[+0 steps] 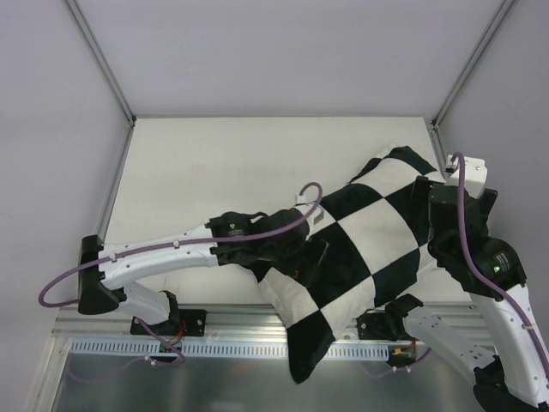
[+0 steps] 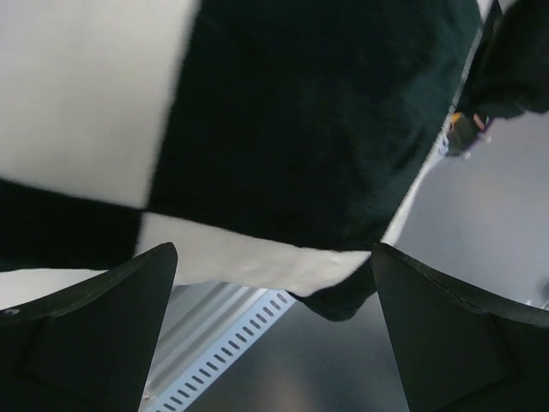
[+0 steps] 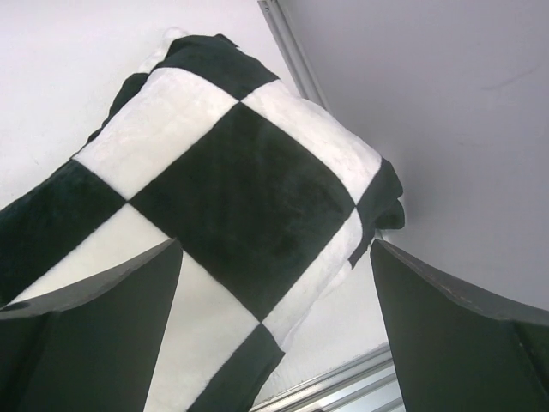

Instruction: Remove the pillowcase from the pillow

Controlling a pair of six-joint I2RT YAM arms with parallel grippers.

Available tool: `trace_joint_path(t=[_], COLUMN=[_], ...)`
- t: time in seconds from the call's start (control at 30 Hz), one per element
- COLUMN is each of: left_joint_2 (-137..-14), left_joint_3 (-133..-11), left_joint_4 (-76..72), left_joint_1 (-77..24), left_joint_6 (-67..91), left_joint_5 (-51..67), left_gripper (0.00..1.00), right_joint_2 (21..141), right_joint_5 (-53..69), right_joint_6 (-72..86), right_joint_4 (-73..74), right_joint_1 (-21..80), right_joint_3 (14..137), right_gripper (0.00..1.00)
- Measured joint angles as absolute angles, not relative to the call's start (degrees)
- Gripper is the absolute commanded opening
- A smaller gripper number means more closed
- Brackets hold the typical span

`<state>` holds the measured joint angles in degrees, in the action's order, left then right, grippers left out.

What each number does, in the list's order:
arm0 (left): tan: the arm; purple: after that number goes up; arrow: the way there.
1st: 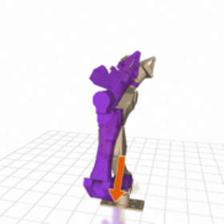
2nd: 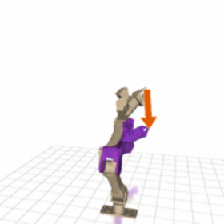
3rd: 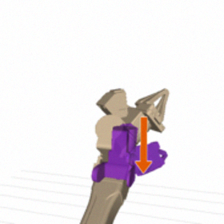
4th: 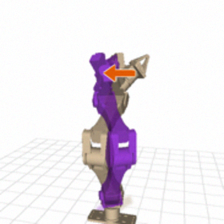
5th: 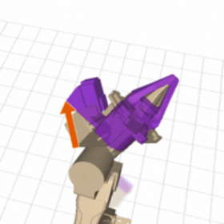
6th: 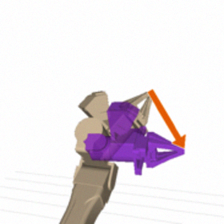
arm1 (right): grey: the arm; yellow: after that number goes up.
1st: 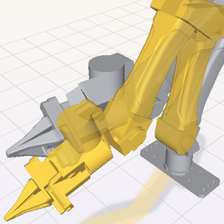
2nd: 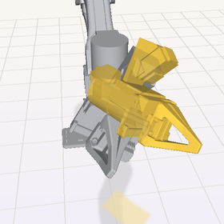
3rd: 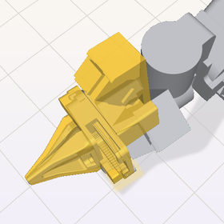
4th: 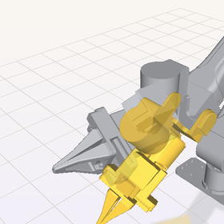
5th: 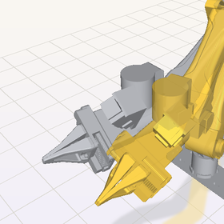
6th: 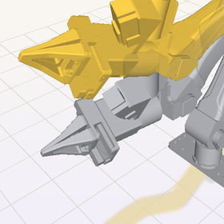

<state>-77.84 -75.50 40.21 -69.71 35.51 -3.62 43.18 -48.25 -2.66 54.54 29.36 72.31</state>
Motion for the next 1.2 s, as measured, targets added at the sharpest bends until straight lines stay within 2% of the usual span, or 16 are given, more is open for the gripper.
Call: trace_joint_path(t=[0.13,0.5,0.6,0.63,0.67,0.8,0.87,1.07,1.2], left_joint_2=[-82.4,-92.6,-98.0,-99.6,-100.8,-98.9,-93.9,-70.1,-56.8], left_joint_3=[-77.9,-82.2,-84.8,-85.7,-86.3,-85.9,-82.8,-71.1,-66.5], left_joint_4=[40.0,41.5,42.3,42.7,43.0,43.0,42.0,38.2,41.2], left_joint_1=[-75.8,-81.1,-81.3,-80.9,-80.3,-76.1,-71.7,-43.3,-27.2], left_joint_6=[35.4,37.4,38.4,38.7,38.9,39.3,39.9,41.1,41.0], left_joint_5=[-4.6,-10.4,-12.4,-12.6,-12.5,-11.2,-10.7,-9.7,-9.8], left_gripper=[0.99,0.99,0.63,0.13,0.00,0.00,0.00,0.00,0.00], right_joint_2=[42.4,43.1,43.9,44.2,44.4,44.6,44.5,46.1,48.6], right_joint_5=[-49.9,-48.8,-47.3,-46.8,-46.2,-43.3,-39.8,-21.8,-13.0], right_joint_6=[-2.9,-1.9,-1.5,-1.5,-1.3,-1.2,-1.1,-1.1,-1.2], right_joint_4=[54.9,55.5,55.6,55.7,55.8,55.8,56.0,56.4,56.5], right_joint_1=[29.4,29.4,29.4,29.4,29.3,27.6,24.2,7.6,5.0], right_joint_3=[72.3,71.7,71.7,71.7,71.7,71.4,70.9,68.4,67.8], right_gripper=[0.96,0.96,0.96,0.96,0.96,0.96,0.96,0.96,0.96])
